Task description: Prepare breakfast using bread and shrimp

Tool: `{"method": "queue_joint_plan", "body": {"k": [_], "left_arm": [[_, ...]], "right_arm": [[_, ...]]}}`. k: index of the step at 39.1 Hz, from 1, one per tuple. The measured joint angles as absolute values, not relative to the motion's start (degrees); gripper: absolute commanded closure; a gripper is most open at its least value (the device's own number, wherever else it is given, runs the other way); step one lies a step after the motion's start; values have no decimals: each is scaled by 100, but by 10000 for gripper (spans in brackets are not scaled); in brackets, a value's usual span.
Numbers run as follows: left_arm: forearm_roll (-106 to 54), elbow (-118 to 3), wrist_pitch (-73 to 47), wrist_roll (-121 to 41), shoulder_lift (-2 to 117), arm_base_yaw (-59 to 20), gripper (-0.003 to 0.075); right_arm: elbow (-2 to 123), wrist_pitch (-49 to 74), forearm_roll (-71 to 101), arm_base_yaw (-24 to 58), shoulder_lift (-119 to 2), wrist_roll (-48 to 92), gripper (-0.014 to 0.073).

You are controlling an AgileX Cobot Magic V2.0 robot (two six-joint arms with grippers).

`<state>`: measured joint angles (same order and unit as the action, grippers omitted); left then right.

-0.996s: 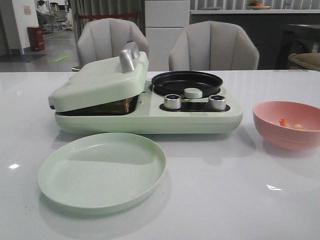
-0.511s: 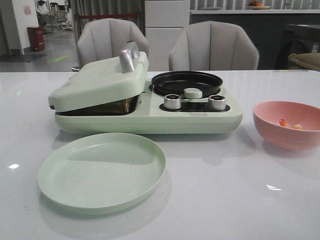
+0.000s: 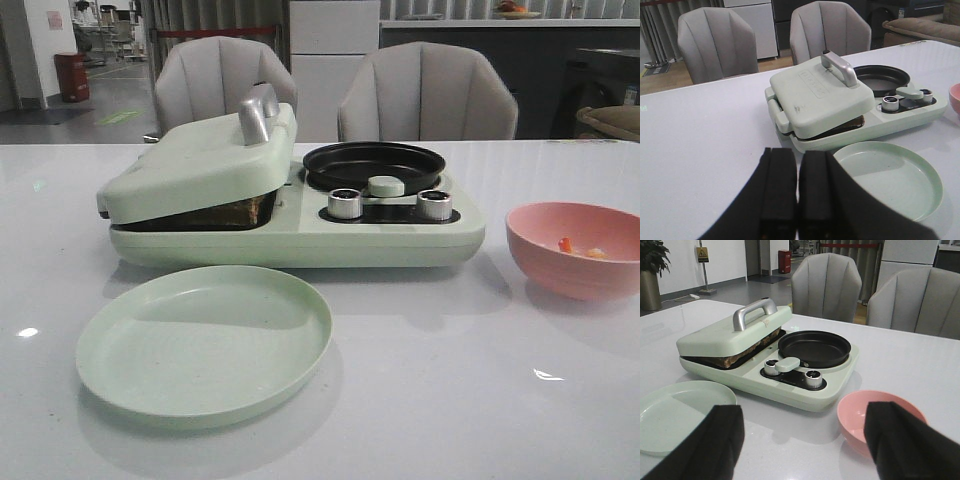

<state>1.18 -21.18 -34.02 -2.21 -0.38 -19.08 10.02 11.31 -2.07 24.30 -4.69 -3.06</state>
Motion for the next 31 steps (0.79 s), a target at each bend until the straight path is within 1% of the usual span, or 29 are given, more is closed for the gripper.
{"method": "queue_joint_plan", "body": {"k": [19,31], "left_arm": [[118,-2118,-3402,-221,-38,-1908,606],[118,-2118,-3402,-221,-38,-1908,606]], "right_arm": [[1002,1131,-207,2430,-469,-306,-6],[1002,760,-207,2430,-469,-306,-6]]}}
